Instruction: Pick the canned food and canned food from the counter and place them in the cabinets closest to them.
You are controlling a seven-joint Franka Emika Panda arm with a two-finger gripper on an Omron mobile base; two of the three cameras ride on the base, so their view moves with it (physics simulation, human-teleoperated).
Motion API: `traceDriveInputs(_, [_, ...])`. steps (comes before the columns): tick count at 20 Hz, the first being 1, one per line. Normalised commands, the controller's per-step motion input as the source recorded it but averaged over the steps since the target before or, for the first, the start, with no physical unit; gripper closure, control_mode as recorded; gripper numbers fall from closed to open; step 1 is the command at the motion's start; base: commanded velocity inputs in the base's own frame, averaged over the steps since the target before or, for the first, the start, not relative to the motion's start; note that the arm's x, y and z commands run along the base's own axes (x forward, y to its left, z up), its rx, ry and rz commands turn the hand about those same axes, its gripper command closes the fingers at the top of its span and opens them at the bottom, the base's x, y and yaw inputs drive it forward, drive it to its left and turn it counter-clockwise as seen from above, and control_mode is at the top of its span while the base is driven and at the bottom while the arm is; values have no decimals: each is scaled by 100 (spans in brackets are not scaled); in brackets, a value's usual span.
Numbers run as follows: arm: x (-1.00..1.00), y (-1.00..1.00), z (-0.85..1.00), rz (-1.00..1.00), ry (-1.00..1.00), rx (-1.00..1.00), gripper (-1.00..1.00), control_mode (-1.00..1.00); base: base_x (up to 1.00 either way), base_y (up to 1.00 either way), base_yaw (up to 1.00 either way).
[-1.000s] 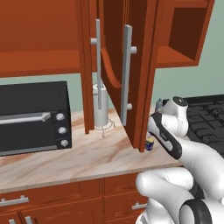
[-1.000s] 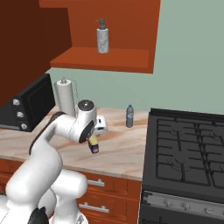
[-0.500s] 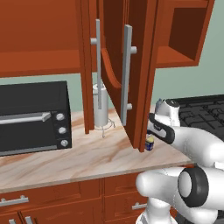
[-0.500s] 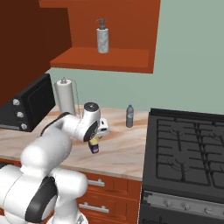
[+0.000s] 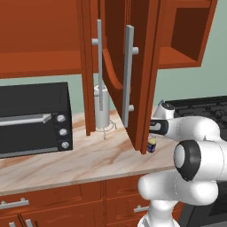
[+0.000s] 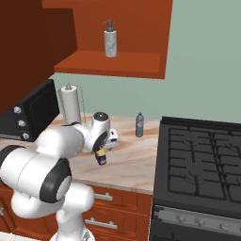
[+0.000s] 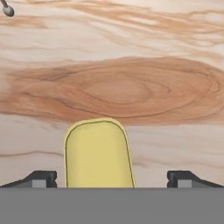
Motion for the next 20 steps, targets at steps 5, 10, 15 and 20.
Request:
traceDriveInputs(5, [10,0,-30,1,0,-5,-100,-100,0,0,0])
traceDriveInputs(10, [0,0,-10,0,0,-3,100,-100,0,0,0])
traceDriveInputs(15, [0,0,0,0,0,0,100,-100,0,0,0])
traceDriveInputs(20, [0,0,50,-1,-5,2,100,-100,0,0,0])
